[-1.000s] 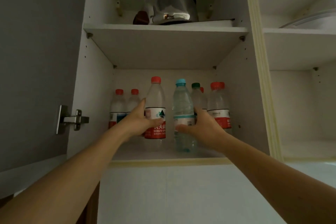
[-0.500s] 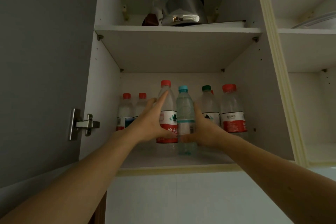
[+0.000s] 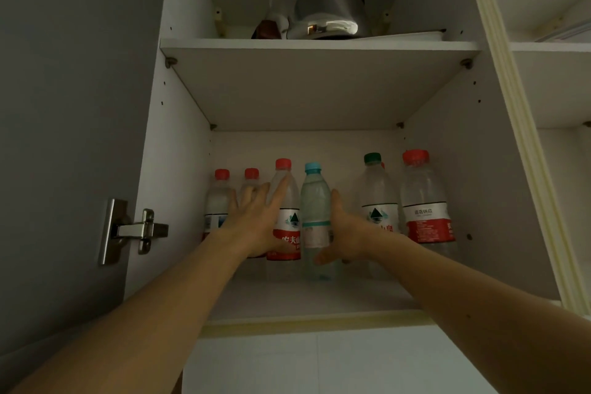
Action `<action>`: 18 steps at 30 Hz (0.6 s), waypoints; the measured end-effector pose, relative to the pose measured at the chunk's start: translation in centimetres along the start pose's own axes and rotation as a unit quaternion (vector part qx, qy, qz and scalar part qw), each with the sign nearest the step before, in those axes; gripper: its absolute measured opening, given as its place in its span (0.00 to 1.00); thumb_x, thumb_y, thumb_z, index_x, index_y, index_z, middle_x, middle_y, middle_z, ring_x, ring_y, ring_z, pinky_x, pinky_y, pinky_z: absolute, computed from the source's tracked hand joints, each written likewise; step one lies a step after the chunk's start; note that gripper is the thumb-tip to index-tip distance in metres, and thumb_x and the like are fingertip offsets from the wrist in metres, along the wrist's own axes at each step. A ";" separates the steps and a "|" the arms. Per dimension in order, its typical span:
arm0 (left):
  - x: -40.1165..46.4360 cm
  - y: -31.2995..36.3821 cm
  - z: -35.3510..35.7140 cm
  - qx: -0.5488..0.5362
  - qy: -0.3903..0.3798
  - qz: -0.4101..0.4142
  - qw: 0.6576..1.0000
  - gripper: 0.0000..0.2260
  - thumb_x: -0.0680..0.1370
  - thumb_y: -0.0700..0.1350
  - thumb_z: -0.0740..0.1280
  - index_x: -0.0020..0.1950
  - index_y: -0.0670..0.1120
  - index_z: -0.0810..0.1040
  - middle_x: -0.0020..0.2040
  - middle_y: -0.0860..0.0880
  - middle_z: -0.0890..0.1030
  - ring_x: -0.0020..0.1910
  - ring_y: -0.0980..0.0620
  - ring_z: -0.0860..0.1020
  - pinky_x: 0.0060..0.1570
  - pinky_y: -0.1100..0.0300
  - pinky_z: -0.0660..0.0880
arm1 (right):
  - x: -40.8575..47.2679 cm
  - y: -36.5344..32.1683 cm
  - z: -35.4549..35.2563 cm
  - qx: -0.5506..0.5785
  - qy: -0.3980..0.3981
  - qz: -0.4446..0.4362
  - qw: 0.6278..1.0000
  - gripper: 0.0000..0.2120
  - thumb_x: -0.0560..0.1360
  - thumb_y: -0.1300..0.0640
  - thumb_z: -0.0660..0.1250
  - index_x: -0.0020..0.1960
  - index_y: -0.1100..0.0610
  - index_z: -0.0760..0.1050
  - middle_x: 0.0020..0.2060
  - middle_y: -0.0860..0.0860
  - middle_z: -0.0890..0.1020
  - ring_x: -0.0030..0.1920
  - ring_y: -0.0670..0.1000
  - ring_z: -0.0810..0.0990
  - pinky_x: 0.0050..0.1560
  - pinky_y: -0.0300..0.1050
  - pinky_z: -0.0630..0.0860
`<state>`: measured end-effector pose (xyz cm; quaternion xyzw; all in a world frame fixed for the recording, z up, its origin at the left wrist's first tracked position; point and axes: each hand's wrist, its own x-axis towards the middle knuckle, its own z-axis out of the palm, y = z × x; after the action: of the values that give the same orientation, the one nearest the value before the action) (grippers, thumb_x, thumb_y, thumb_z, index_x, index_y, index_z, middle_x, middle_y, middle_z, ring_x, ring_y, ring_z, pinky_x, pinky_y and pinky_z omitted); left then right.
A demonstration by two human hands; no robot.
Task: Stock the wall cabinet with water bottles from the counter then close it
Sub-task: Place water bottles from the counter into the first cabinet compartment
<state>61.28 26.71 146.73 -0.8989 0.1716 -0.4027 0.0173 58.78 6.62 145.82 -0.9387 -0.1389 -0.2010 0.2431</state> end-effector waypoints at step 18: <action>3.3 -1.9 2.8 0.110 -0.031 -0.029 0.993 0.57 0.70 0.71 0.69 0.79 0.56 0.28 0.83 0.45 0.43 0.80 0.37 0.42 0.75 0.31 0.42 | 6.6 0.0 1.4 -0.381 0.058 -0.054 0.921 0.72 0.63 0.39 0.81 0.78 0.53 0.25 0.76 0.64 0.64 0.78 0.64 0.60 0.68 0.63 0.70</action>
<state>65.95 27.10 147.50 -0.9081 0.1000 -0.3916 0.1096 65.01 8.41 147.62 -0.9381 -0.0877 -0.3060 -0.1363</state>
